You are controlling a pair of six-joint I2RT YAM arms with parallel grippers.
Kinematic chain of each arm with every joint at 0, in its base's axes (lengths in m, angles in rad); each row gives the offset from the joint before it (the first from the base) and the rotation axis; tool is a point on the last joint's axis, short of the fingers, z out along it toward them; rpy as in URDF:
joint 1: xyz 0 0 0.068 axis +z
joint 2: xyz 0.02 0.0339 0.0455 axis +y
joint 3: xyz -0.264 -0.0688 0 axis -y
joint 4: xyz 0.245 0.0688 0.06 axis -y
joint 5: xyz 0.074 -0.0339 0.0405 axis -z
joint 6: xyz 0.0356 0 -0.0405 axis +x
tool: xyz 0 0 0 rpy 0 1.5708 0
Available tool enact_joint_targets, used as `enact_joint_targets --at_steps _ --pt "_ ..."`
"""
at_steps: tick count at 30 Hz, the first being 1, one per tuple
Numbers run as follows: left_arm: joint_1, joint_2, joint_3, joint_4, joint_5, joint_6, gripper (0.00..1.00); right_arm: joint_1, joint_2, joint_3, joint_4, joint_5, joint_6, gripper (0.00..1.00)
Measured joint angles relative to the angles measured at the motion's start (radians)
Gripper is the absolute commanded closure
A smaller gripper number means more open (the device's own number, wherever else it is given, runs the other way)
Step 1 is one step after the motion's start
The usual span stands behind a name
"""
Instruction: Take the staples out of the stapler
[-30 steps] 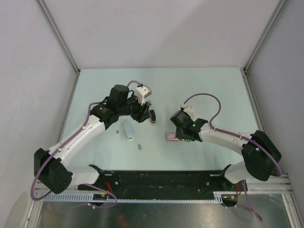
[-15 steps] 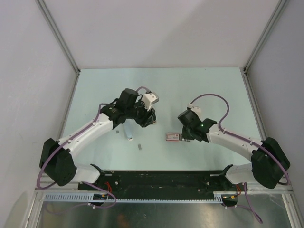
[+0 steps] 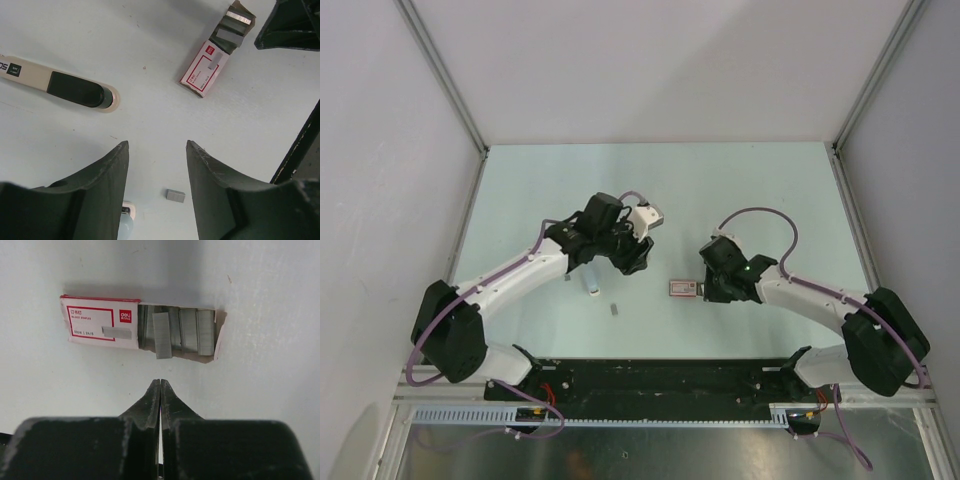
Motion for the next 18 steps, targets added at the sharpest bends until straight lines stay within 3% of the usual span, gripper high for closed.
enact_joint_targets --at_steps 18 --pt "-0.008 -0.010 -0.003 0.002 -0.018 0.010 0.46 -0.032 0.077 -0.002 0.074 -0.068 -0.043 1.00"
